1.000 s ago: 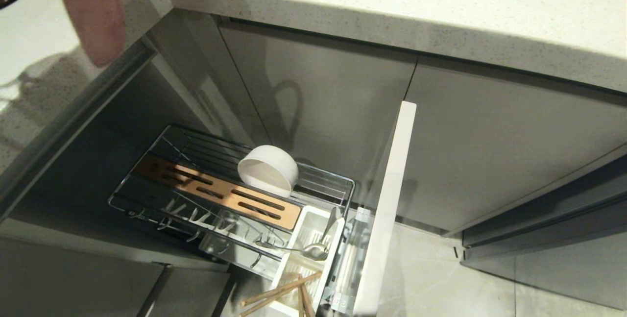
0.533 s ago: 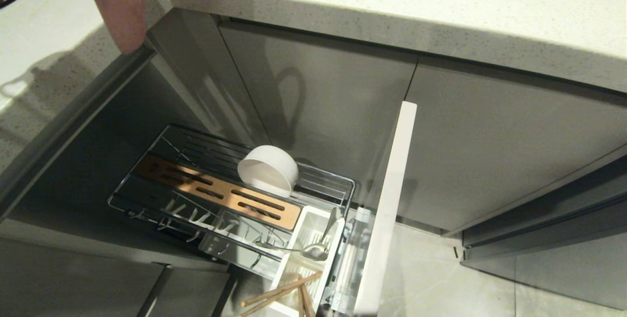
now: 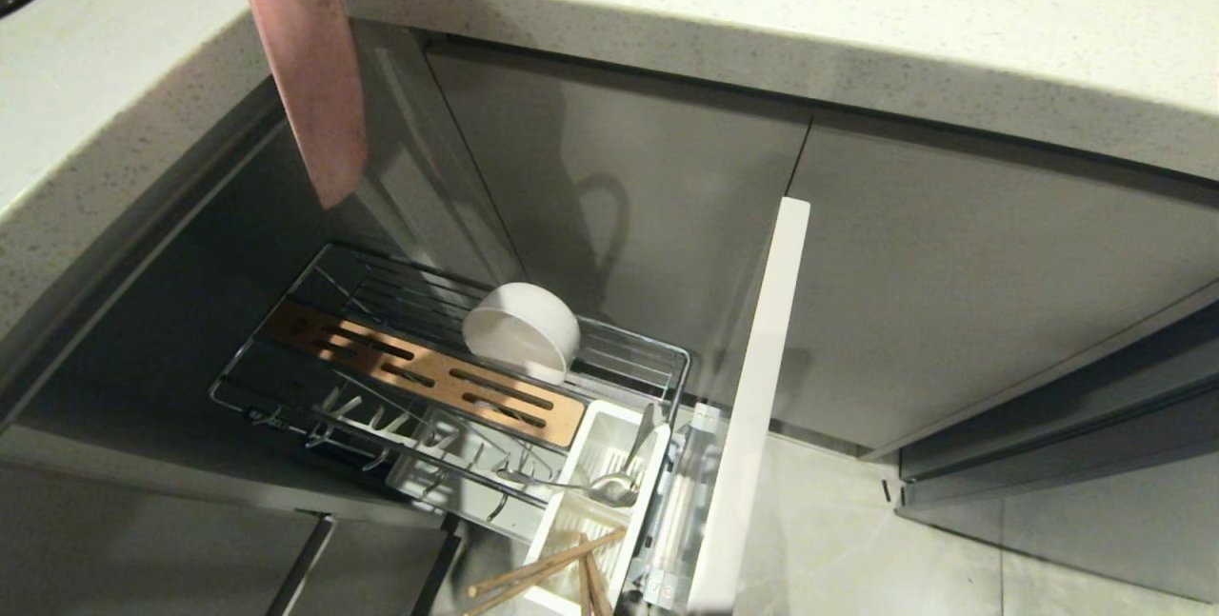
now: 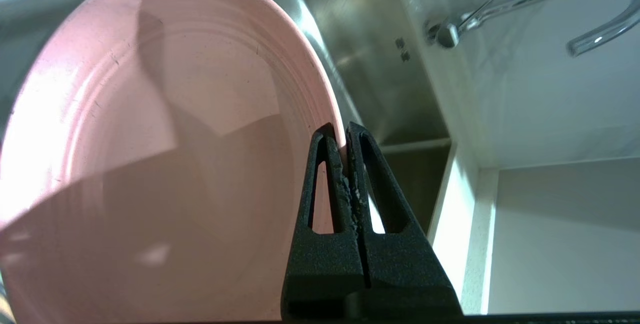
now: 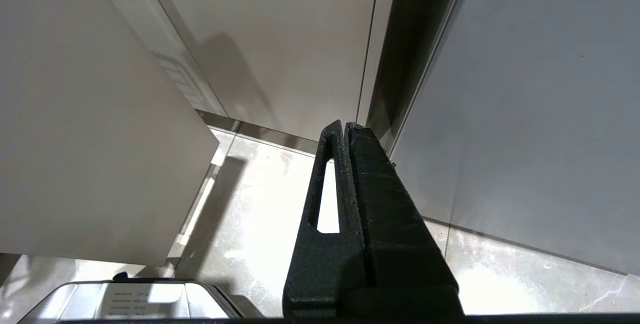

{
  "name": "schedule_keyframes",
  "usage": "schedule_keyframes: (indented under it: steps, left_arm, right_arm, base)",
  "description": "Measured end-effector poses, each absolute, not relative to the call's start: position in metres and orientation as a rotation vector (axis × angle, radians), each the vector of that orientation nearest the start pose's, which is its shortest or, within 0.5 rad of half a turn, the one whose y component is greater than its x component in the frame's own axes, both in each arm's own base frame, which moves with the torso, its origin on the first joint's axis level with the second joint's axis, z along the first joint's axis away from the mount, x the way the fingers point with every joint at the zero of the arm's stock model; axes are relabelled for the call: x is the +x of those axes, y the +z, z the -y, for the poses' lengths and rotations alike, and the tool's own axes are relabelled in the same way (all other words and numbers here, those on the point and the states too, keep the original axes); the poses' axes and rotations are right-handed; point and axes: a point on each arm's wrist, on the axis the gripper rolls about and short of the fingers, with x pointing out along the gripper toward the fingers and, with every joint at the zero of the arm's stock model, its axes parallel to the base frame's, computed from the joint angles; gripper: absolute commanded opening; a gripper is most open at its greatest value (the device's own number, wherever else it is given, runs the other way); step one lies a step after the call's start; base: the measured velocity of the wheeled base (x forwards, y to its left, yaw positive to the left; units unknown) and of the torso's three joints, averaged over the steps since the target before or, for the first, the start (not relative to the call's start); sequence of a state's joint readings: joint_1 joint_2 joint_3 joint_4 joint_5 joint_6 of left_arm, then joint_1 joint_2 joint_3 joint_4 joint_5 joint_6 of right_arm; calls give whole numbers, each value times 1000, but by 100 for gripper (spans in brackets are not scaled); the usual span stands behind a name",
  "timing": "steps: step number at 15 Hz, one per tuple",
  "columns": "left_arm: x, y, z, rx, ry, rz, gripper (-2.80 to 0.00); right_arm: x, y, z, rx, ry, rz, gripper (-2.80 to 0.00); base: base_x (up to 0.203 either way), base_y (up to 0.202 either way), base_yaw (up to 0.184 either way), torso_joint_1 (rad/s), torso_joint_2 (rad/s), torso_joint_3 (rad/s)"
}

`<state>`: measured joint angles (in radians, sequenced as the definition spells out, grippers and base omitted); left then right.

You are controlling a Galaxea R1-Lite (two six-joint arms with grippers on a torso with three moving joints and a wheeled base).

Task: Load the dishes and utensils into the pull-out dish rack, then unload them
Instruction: Pick up the plate and place it in the cupboard

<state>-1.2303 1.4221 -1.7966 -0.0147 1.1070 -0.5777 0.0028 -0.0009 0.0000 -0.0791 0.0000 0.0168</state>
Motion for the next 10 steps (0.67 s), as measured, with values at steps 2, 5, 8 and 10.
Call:
schedule_keyframes:
  steps: [2, 5, 8, 10]
  left_arm:
    - [77, 456, 164, -921, -162, 94, -280]
    - [75, 437, 176, -909, -147, 52, -280]
    - [76, 422, 183, -916, -111, 34, -280]
    - [77, 403, 186, -884, -85, 17, -280]
  right_arm:
    - [-23, 84, 0, 17, 3, 80, -280]
    - [-23, 84, 0, 17, 3, 80, -280]
    - [-23, 84, 0, 17, 3, 80, -280]
    - [-23, 84, 0, 17, 3, 80, -280]
  base:
    - [0, 0, 0, 0, 0, 0]
    - [0, 0, 0, 0, 0, 0]
    - [0, 0, 0, 0, 0, 0]
    - [0, 0, 0, 0, 0, 0]
